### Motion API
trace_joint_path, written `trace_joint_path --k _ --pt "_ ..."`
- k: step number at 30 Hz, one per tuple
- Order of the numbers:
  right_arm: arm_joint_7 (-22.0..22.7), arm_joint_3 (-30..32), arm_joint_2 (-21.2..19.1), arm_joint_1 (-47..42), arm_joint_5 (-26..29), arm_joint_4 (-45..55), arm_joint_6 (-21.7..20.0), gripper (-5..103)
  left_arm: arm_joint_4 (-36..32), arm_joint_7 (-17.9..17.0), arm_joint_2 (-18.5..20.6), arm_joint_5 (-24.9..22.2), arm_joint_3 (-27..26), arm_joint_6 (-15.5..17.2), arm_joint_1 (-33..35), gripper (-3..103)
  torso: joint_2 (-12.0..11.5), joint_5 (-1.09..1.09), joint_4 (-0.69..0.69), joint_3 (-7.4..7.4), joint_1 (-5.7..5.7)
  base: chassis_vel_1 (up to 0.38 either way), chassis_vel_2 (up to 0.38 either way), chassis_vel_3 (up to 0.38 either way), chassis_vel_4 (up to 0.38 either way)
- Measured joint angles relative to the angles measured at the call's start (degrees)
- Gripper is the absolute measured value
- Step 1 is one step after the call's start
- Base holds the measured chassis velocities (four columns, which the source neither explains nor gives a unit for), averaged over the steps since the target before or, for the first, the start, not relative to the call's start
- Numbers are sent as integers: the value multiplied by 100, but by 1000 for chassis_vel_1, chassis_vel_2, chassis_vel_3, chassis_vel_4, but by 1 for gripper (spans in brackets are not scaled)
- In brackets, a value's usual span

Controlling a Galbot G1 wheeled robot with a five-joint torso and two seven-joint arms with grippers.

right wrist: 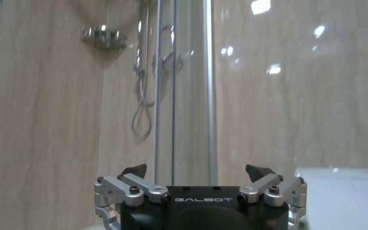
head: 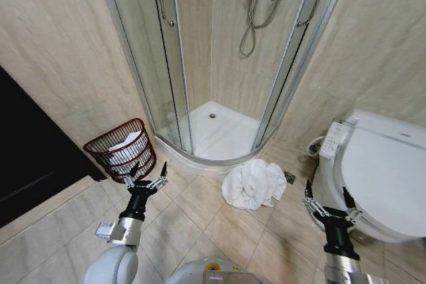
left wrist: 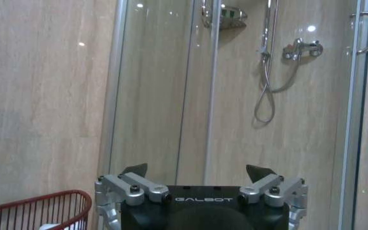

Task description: Discard the used towel into the hamper.

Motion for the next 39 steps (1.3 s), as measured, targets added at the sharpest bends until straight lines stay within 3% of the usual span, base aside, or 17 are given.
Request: trace_joint_path --k 2,5,8,16,26,28,30,31,33,34,39 --pt "-45 -78 -14 197 -56 -93 -206 100 0 2 0 0 1 0 0 100 0 6 4 0 0 0 0 0 0" --pt "-45 -124 -17 323 -71 -134 -319 100 0 0 0 0 0 0 -1 100 1 -6 -1 0 1 0 0 0 0" --pt "-85 -277 -36 612 -162 -278 -673 100 0 0 0 0 -1 0 0 100 1 6 2 1 1 0 0 0 0" --pt "-288 -896 -124 1844 -557 -902 -2178 100 0 0 0 0 0 0 0 100 0 3 5 1 1 0 0 0 0" --pt "-303 -942 -133 1911 -588 -1002 -2278 100 0 0 0 0 0 0 0 100 1 -1 1 1 1 0 0 0 0" --pt "-284 -957 -137 1805 -550 -1262 -2117 100 0 0 0 0 0 0 0 100 1 -2 5 0 1 0 0 0 0" --pt "-238 -967 -140 1612 -482 -1632 -1933 100 0 2 2 0 0 0 0 100 0 6 -5 2 2 0 0 0 0" --pt "-224 -964 -143 1594 -467 -1687 -1871 100 0 0 0 0 0 0 1 100 1 0 3 0 0 0 0 0 0" --pt "-219 -966 -143 1561 -460 -1717 -1851 100 0 0 0 0 0 0 -1 100 1 -1 -2 0 0 0 0 0 0" --pt "-218 -966 -142 1562 -454 -1724 -1840 100 0 0 0 0 0 0 0 100 1 2 3 1 0 0 0 0 0" --pt "-76 -863 -179 1652 -171 -2062 -1713 100 0 -1 0 1 -2 0 0 100 1 0 4 0 0 0 0 0 0"
